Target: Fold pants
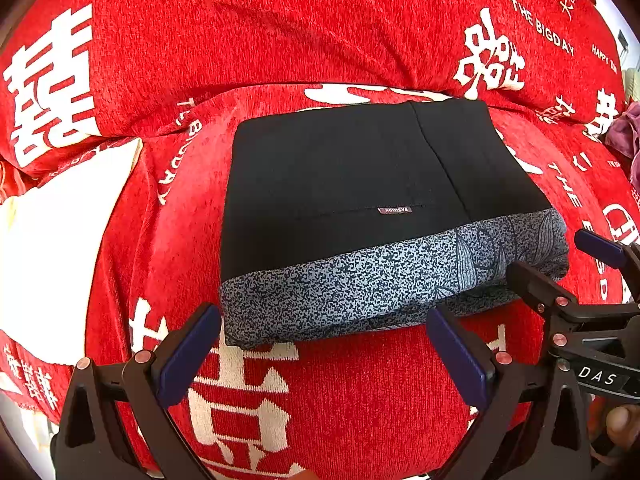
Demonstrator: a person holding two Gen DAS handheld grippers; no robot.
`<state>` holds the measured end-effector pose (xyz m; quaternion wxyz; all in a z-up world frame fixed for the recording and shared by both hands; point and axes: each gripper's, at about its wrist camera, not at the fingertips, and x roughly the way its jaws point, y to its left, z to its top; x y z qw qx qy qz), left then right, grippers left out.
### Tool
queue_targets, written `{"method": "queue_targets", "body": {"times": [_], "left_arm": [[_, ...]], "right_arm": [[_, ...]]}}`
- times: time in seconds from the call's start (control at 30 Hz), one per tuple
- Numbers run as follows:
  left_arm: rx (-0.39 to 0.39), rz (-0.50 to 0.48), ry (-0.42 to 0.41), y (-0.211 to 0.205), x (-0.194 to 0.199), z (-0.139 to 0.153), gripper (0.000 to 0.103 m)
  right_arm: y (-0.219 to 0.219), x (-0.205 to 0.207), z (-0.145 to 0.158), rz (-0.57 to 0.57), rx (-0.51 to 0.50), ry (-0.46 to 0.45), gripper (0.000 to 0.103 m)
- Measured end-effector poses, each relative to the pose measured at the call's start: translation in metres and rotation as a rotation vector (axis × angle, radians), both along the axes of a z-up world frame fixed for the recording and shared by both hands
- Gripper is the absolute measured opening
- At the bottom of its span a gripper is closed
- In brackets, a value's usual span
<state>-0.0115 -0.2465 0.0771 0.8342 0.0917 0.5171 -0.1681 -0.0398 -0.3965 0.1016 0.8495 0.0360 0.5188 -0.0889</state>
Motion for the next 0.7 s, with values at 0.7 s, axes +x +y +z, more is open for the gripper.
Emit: {"method": "queue_targets", "body": {"times": [0.7], "left_arm": [[0.002,-0.008,0.003,-0.0035,-0.0001,-0.0004,0.103]], "right_arm": [[-0.0010,0.0008,0.0014,0.001,0.001,-0.002,0.103]]}}
